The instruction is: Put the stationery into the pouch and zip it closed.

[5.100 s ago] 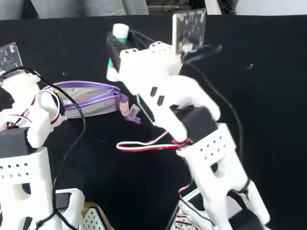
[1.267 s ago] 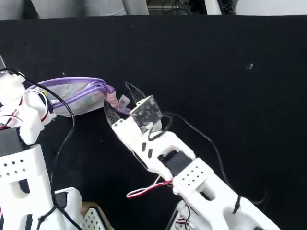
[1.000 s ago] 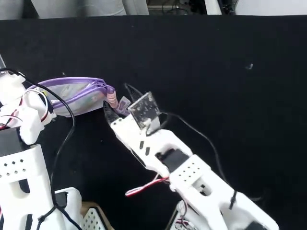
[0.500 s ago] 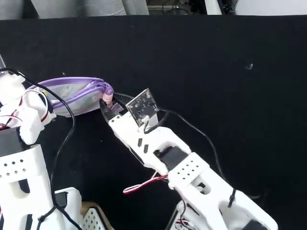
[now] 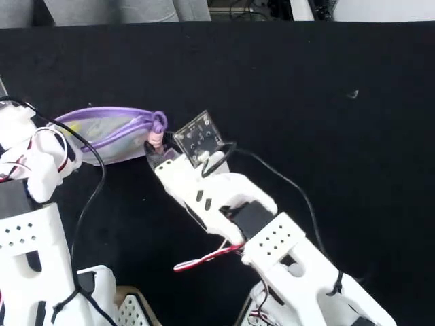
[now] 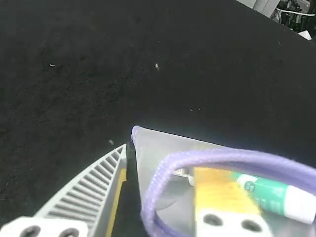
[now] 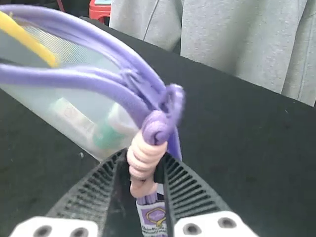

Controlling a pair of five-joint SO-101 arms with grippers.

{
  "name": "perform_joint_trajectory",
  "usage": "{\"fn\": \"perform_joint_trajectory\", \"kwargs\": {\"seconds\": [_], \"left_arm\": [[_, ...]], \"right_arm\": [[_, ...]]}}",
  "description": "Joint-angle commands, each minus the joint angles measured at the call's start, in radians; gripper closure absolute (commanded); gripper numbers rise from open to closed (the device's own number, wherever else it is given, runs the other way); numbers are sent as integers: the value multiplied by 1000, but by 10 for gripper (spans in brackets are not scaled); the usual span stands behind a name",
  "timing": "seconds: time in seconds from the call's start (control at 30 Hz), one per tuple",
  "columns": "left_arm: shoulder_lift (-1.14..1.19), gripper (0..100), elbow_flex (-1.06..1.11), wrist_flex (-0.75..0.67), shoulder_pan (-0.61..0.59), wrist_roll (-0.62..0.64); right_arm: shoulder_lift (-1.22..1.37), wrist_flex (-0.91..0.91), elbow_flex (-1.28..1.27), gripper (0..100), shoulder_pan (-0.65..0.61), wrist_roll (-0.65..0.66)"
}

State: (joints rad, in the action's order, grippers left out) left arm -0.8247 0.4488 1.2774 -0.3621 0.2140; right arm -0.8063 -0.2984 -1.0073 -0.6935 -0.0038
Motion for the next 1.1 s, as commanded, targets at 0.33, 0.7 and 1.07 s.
{"fn": "perform_joint_trajectory", "kwargs": {"seconds": [0.33,0.7,1.07], "left_arm": [[-75,742,-372,71,168,110],[-448,742,-367,21,309,74],[-606,742,124,-157,231,18]], "right_arm": [[-2,-137,225,987,127,-6],[469,-290,642,987,235,-5],[578,-605,894,987,400,114]]}}
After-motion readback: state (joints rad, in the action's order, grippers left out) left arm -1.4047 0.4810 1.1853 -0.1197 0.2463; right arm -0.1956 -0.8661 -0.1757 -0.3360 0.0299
